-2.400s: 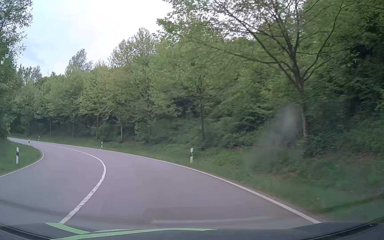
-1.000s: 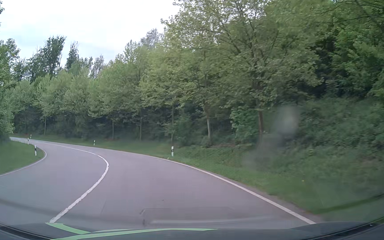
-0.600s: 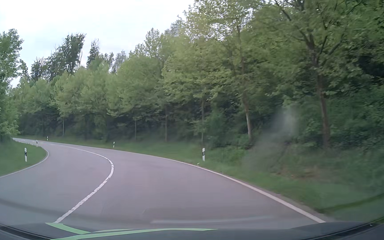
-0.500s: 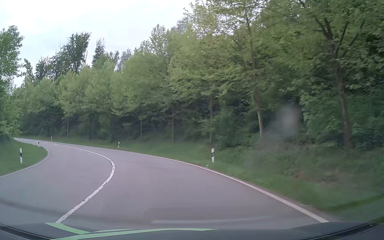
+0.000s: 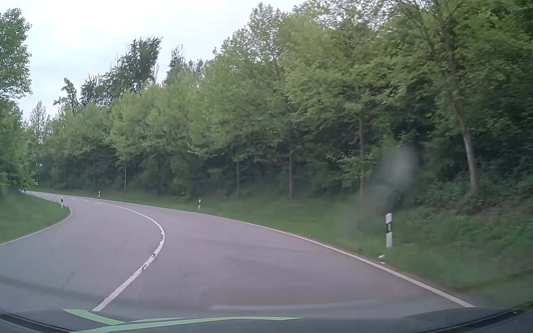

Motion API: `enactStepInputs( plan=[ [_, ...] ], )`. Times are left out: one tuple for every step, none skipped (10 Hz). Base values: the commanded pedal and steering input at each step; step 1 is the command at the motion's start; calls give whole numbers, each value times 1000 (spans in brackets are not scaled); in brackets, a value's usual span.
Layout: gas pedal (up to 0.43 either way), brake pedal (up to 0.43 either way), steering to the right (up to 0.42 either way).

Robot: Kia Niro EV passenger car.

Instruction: Follow the waypoints while adhering to traffic rules and regulations

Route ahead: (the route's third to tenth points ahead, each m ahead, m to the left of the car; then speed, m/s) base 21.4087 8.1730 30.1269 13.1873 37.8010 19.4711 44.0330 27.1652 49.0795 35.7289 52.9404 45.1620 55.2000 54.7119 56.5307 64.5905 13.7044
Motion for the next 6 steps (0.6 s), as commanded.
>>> enactStepInputs(
  plan=[
    [197, 0, -98],
    [197, 0, -100],
    [197, 0, -100],
    [197, 0, -100],
    [197, 0, -100],
    [197, 0, -99]
  ],
)
